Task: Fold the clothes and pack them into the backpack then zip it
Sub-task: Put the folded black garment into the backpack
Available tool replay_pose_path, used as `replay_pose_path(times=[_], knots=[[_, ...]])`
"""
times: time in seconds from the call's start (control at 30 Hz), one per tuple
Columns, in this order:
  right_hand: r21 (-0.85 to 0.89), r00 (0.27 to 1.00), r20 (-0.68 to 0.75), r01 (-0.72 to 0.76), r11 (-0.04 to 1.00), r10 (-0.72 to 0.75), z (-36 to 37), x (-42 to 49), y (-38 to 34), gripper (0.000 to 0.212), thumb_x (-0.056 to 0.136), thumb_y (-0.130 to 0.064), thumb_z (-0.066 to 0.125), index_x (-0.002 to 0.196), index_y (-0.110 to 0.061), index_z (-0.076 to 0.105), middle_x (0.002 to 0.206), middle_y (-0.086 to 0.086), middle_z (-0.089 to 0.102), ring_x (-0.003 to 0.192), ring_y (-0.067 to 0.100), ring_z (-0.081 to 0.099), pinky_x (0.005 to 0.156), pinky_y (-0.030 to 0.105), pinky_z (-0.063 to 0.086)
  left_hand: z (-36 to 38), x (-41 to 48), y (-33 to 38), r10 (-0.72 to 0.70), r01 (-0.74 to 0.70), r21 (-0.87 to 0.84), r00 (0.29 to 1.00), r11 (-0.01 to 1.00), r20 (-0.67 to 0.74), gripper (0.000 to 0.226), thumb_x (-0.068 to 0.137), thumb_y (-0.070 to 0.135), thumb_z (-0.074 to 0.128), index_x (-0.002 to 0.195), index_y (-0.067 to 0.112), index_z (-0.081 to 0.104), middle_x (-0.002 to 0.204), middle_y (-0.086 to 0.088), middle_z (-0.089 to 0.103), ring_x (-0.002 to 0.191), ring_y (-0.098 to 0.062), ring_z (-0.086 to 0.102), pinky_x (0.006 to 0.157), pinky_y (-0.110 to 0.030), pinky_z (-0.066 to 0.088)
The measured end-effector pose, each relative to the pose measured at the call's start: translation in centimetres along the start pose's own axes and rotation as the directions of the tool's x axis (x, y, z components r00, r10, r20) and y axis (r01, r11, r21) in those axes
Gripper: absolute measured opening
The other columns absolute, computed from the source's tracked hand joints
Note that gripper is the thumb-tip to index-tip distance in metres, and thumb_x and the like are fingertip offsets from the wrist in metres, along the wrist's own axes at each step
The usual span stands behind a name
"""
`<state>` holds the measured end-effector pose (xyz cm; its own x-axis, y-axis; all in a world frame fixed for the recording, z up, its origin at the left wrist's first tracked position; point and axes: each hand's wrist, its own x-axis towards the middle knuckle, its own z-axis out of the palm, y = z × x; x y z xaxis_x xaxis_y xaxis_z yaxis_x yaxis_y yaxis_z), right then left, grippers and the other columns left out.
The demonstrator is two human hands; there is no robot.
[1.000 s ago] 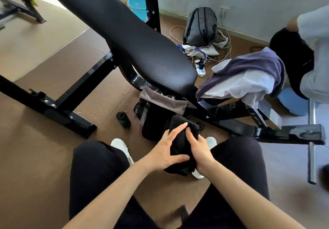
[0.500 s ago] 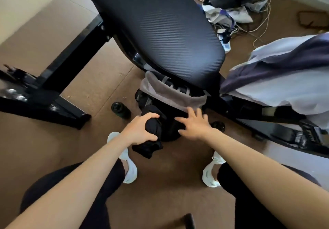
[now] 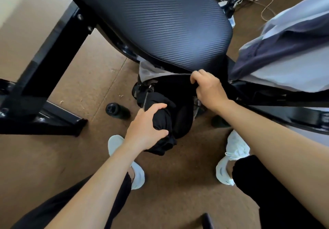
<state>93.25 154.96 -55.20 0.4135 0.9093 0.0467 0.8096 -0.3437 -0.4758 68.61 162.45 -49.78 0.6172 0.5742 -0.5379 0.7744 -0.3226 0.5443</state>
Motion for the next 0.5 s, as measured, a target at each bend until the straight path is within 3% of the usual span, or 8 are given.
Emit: replay_pose_path(times=[0.1,0.2,0.3,0.4,0.47,0.5], knots=[[0.298,0.965,0.072,-0.260,0.918,0.250,-1.2,0.8,-0.5,0.042,0.073,0.009,0.048,0.103,-0.021,0.045,0.095,0.009,0.062,0.090,0.032,0.060,0.078,0.042,0.050,-0.1,0.2,-0.4,-0.055,0.055,0.096,0.998,0.994,-0.002,0.078,0.085,0.030,0.078,0.140,0.061,0.032,0.142,-0.010,0.042,0.094,-0.026,0.060,0.079,-0.038,0.054],[0.424,0.959,0.088,-0.282,0.861,0.270,-2.7,1.7,-1.4,0.047,0.074,0.012,0.045,0.105,-0.020,0.057,0.104,0.003,0.068,0.104,0.020,0.064,0.088,0.035,0.051,-0.3,0.1,-0.9,-0.104,0.099,0.248,0.995,0.964,0.008,0.078,0.085,0.025,0.074,0.138,0.060,0.030,0.138,-0.008,0.041,0.087,-0.026,0.061,0.069,-0.036,0.054],[0.485,0.980,0.098,-0.201,0.851,0.176,-4.6,2.5,-2.8,0.047,0.069,0.011,0.041,0.089,-0.021,0.069,0.087,0.003,0.073,0.085,0.012,0.065,0.077,0.029,0.051,-0.2,-0.3,-1.0,-0.085,0.064,0.353,0.995,0.934,0.044,0.081,0.085,0.017,0.071,0.139,0.060,0.029,0.138,-0.007,0.039,0.093,-0.029,0.061,0.066,-0.035,0.049],[0.523,0.983,0.100,-0.181,0.833,0.151,-6.3,2.4,-3.4,0.043,0.071,0.015,0.041,0.082,-0.017,0.068,0.076,-0.002,0.066,0.071,0.004,0.057,0.065,0.024,0.046,0.5,-0.6,-1.0,-0.058,0.020,0.411,0.995,0.911,0.080,0.082,0.086,0.014,0.069,0.142,0.059,0.028,0.144,-0.005,0.036,0.102,-0.033,0.061,0.070,-0.036,0.048],[0.549,0.978,0.121,-0.208,0.810,0.169,-6.6,2.0,-3.7,0.043,0.072,0.017,0.040,0.075,-0.019,0.064,0.069,-0.005,0.061,0.064,0.002,0.052,0.059,0.022,0.041,1.5,-0.4,-1.4,-0.068,0.041,0.335,0.995,0.941,0.070,0.079,0.087,0.022,0.071,0.143,0.058,0.029,0.142,-0.005,0.037,0.104,-0.035,0.061,0.076,-0.041,0.053],[0.570,0.973,0.143,-0.230,0.789,0.180,-6.5,1.8,-3.9,0.044,0.072,0.018,0.040,0.071,-0.021,0.062,0.067,-0.006,0.058,0.061,0.002,0.050,0.057,0.022,0.040,2.3,-0.3,-1.7,-0.100,0.085,0.215,0.993,0.973,0.058,0.077,0.086,0.025,0.074,0.143,0.056,0.032,0.140,-0.005,0.040,0.110,-0.035,0.060,0.084,-0.044,0.055]])
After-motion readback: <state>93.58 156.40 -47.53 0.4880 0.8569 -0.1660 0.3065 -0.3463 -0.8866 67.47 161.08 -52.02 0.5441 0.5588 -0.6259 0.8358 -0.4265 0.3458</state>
